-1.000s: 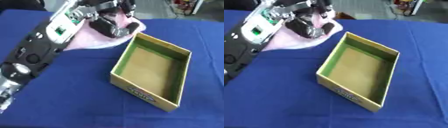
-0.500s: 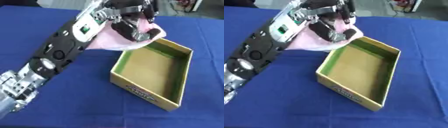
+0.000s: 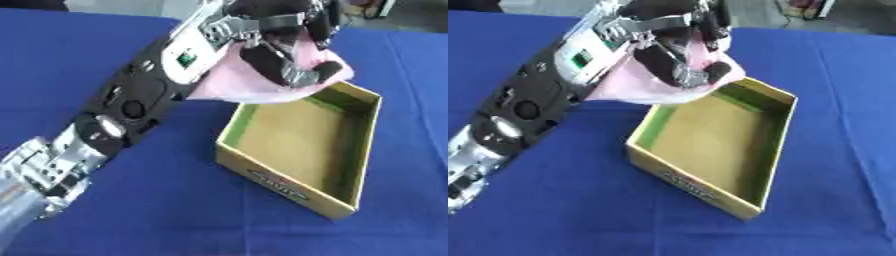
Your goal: Pick up objects on the table and place them in the box.
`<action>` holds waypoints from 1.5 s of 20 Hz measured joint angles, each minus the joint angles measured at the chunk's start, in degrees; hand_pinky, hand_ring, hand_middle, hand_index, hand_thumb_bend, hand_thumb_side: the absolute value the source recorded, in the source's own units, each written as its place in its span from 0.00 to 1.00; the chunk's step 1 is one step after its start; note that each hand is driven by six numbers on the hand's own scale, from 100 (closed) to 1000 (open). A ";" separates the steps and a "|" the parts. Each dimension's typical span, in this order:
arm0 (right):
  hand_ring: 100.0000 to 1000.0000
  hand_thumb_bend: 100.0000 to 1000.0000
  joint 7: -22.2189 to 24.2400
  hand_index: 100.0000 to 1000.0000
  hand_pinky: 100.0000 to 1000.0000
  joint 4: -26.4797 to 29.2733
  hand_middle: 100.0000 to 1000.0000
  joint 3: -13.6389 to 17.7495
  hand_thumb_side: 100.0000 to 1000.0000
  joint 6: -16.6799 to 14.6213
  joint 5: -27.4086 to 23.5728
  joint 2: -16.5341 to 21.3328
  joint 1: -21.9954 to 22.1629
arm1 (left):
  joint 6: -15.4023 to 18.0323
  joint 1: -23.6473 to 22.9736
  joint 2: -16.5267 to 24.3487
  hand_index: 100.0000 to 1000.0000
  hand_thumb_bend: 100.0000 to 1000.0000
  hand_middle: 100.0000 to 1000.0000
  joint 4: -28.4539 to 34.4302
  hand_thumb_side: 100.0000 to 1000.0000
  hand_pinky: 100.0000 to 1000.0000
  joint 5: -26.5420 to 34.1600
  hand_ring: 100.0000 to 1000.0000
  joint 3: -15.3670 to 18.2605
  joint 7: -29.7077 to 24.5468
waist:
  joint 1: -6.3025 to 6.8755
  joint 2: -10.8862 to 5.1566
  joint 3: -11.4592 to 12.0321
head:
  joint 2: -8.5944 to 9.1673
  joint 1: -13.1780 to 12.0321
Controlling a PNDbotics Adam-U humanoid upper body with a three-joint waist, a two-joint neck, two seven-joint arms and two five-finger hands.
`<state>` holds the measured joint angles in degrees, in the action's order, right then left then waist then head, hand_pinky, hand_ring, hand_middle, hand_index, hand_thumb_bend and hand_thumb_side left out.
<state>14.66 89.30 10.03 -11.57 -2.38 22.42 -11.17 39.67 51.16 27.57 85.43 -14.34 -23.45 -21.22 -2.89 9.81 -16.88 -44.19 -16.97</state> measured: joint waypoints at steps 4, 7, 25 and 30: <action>0.57 0.54 0.25 0.92 0.43 0.01 0.78 -0.14 0.64 -0.09 -0.05 -0.48 -0.56 | 0.92 0.02 -1.24 0.00 0.00 0.00 -0.91 0.41 0.00 -0.92 0.00 -0.85 0.09 | -0.05 0.68 -1.34 | 0.00 -0.28; 0.57 0.53 0.34 0.92 0.43 0.01 0.78 -0.14 0.64 -0.14 -0.12 -0.49 -0.80 | 1.47 0.02 -1.63 0.00 0.00 0.00 -1.49 0.41 0.00 -1.43 0.00 -1.26 0.20 | -0.05 0.91 -1.73 | 0.00 -0.28; 0.57 0.53 0.30 0.92 0.43 0.01 0.78 -0.10 0.64 -0.15 -0.29 -0.49 -0.81 | 9.96 -4.21 -1.18 0.40 0.00 0.33 -1.61 0.60 0.06 -13.69 0.26 -2.69 8.65 | 0.01 1.21 -1.82 | 0.00 -0.28; 0.57 0.54 0.25 0.92 0.43 0.01 0.78 -0.09 0.64 -0.20 -0.29 -0.49 -0.81 | 11.94 -5.82 -1.02 0.69 0.00 0.73 -1.23 0.81 0.50 -20.13 0.65 -3.92 11.78 | -0.01 1.26 -1.75 | 0.00 -0.26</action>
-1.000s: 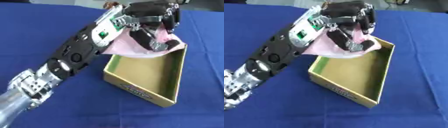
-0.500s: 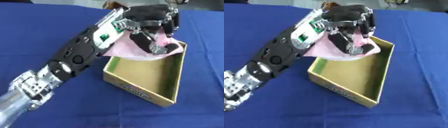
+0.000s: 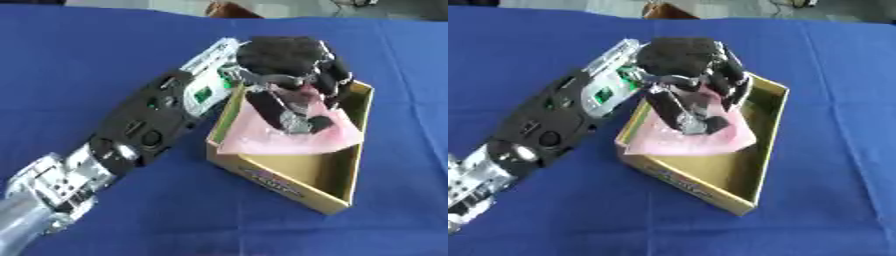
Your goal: Pick up objects on the table and place them in the box.
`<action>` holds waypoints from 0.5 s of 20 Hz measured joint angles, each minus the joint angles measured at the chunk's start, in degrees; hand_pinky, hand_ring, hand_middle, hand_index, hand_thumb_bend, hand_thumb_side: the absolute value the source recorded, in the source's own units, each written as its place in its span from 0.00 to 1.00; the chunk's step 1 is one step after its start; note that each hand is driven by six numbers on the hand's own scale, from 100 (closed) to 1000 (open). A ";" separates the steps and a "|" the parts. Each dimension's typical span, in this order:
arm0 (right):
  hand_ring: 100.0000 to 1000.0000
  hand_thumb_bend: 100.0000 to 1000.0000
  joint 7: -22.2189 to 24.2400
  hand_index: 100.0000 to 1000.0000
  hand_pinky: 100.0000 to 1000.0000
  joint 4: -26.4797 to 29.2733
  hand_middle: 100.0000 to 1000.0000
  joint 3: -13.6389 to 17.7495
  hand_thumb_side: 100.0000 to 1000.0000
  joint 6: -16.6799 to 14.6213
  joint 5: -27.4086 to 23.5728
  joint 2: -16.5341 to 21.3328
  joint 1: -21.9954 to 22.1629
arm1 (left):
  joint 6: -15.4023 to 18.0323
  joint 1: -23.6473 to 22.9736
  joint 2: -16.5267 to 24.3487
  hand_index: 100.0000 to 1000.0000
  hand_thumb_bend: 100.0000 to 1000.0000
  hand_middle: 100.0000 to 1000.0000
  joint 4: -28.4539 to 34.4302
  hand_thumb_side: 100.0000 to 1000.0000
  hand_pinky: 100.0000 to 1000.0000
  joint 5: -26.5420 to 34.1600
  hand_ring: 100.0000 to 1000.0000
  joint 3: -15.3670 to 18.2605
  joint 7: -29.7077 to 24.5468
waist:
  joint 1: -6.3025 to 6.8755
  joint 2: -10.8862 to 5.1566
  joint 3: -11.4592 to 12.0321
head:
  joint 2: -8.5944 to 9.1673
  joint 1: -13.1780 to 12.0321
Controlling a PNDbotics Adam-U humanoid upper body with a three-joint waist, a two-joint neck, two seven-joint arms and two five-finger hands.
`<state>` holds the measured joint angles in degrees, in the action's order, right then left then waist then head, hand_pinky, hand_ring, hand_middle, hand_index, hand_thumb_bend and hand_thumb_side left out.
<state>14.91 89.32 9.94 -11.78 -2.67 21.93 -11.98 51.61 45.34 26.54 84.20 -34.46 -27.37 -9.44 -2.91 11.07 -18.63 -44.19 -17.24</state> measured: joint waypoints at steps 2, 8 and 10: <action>0.57 0.54 -0.02 0.92 0.43 0.00 0.78 0.00 0.64 -0.02 0.00 0.00 0.00 | 0.23 -0.25 0.00 0.73 0.00 0.78 0.23 0.86 0.59 -2.07 0.72 -0.54 0.72 | -0.02 0.02 0.03 | 0.00 0.00; 0.57 0.54 -0.01 0.92 0.43 0.00 0.78 0.00 0.64 -0.02 0.00 0.00 0.00 | 0.40 -0.52 -0.05 0.79 0.00 0.84 0.33 0.94 0.67 -5.02 0.80 -0.94 2.26 | -0.04 0.02 0.06 | 0.00 0.01; 0.57 0.54 -0.01 0.92 0.43 0.00 0.78 0.00 0.64 -0.02 0.00 0.00 0.00 | 0.39 -0.57 -0.06 0.79 0.00 0.85 0.31 0.95 0.69 -5.42 0.81 -1.01 2.55 | -0.04 0.02 0.06 | 0.00 0.01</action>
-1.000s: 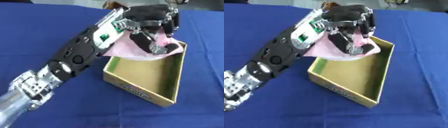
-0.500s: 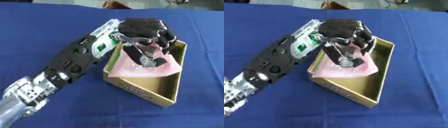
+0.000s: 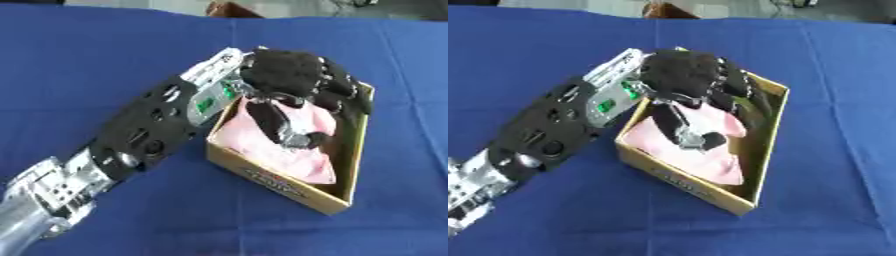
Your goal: Pick up objects on the table and place them in the box.
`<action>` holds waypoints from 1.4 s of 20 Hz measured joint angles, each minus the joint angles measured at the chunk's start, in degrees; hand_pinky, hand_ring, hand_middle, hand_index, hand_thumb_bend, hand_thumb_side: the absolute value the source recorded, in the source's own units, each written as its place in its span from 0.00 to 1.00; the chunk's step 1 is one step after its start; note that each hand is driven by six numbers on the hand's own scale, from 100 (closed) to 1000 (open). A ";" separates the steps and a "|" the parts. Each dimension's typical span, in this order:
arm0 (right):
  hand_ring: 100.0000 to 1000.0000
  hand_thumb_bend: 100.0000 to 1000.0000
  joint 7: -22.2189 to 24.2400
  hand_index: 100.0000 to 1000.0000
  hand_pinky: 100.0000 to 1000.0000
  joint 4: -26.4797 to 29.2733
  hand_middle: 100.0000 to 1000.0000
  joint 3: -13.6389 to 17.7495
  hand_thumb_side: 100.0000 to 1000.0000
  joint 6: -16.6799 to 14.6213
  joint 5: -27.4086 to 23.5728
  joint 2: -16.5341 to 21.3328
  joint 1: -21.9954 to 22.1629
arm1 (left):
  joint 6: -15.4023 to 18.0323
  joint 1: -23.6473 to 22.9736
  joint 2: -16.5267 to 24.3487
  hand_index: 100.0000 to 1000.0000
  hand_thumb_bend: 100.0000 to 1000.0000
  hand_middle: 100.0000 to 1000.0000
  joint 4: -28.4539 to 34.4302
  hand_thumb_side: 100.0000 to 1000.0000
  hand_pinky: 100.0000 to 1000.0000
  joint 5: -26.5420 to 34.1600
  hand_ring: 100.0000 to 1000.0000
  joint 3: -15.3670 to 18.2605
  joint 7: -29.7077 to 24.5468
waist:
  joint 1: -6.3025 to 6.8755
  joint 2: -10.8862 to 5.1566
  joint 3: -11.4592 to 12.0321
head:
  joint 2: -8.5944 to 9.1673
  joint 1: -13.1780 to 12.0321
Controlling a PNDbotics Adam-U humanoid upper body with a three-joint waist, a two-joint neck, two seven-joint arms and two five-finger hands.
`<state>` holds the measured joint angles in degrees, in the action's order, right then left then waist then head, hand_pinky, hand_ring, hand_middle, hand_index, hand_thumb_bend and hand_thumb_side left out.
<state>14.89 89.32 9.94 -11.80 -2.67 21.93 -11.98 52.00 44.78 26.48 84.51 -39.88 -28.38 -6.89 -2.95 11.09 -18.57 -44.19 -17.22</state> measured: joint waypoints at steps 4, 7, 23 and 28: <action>0.57 0.54 0.00 0.92 0.43 0.00 0.78 0.00 0.64 0.00 0.00 0.00 0.00 | -0.05 -0.10 -0.01 0.80 0.00 0.86 -0.18 0.95 0.72 -0.55 0.83 -0.03 0.34 | 0.00 0.00 0.01 | 0.00 0.01; 0.57 0.54 0.00 0.92 0.43 0.00 0.78 0.01 0.64 0.00 0.00 0.00 0.00 | -0.01 -0.12 -0.01 0.81 0.00 0.86 -0.38 0.96 0.72 -1.04 0.83 0.08 0.54 | -0.03 0.00 0.13 | 0.00 0.01; 0.57 0.53 0.02 0.92 0.43 0.00 0.78 0.03 0.64 -0.03 0.00 0.00 0.03 | -1.61 -1.63 -0.28 0.85 0.00 0.85 -1.75 1.00 0.59 2.13 0.77 1.63 0.20 | -0.29 0.00 0.64 | 0.00 0.08; 0.57 0.54 0.02 0.92 0.43 -0.01 0.78 0.27 0.64 -0.02 0.02 0.00 0.11 | -10.08 -5.58 -0.36 0.88 0.00 0.85 0.63 1.00 0.49 19.34 0.73 3.36 -3.16 | 0.04 -0.04 1.25 | 0.00 1.07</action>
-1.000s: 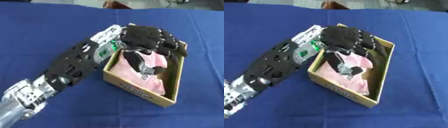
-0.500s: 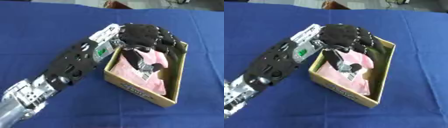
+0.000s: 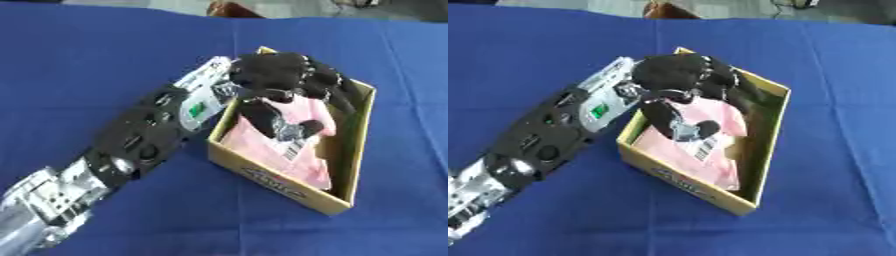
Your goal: Pick up objects on the table and place them in the box.
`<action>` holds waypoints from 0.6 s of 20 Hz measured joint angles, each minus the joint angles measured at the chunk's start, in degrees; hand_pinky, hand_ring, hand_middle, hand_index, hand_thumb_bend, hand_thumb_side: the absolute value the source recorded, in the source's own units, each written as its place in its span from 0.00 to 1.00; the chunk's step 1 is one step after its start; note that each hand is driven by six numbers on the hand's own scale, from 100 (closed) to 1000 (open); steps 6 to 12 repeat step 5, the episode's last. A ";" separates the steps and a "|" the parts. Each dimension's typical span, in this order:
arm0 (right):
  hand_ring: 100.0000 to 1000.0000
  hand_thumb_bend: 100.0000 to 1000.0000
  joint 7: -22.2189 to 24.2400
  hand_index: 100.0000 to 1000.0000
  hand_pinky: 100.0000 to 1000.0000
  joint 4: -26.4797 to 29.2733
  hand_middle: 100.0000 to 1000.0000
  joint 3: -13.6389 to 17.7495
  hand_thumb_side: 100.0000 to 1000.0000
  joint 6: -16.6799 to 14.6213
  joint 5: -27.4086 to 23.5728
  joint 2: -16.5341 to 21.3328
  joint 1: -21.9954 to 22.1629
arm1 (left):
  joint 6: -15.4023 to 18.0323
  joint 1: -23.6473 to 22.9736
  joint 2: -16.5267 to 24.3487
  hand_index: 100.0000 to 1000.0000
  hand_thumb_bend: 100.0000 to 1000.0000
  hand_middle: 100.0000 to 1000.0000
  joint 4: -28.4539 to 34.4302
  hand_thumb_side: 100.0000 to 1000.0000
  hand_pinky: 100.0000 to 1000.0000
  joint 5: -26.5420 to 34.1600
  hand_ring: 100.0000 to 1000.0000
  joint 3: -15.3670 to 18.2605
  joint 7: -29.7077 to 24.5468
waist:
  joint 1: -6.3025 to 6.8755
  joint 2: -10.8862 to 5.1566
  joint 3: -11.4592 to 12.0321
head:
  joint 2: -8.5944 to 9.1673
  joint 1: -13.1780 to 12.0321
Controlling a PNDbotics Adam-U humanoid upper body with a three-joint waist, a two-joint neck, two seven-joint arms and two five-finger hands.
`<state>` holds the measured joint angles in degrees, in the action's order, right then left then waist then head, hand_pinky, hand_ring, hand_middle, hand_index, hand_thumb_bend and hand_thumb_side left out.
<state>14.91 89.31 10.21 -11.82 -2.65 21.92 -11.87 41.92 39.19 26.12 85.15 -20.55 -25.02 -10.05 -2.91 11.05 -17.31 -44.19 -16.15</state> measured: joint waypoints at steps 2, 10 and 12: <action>0.57 0.53 -0.06 0.92 0.43 -0.01 0.78 0.33 0.64 0.01 0.07 0.00 0.36 | -5.80 -3.15 0.78 0.89 0.01 0.85 3.98 1.00 0.47 10.30 0.73 2.16 -2.11 | 0.39 -0.15 0.76 | 0.00 0.74; 0.57 0.53 -0.47 0.92 0.43 0.00 0.78 0.95 0.64 0.12 0.34 0.07 0.96 | -14.30 -10.41 2.73 0.90 0.04 0.84 11.98 1.00 0.45 23.89 0.72 7.25 -4.18 | 1.18 -0.81 2.30 | 0.00 2.19; 0.57 0.53 -0.47 0.92 0.43 0.00 0.78 0.95 0.64 0.12 0.34 0.07 0.96 | -14.30 -10.41 2.73 0.90 0.04 0.84 11.98 1.00 0.45 23.89 0.72 7.25 -4.18 | 1.18 -0.81 2.30 | 0.00 2.19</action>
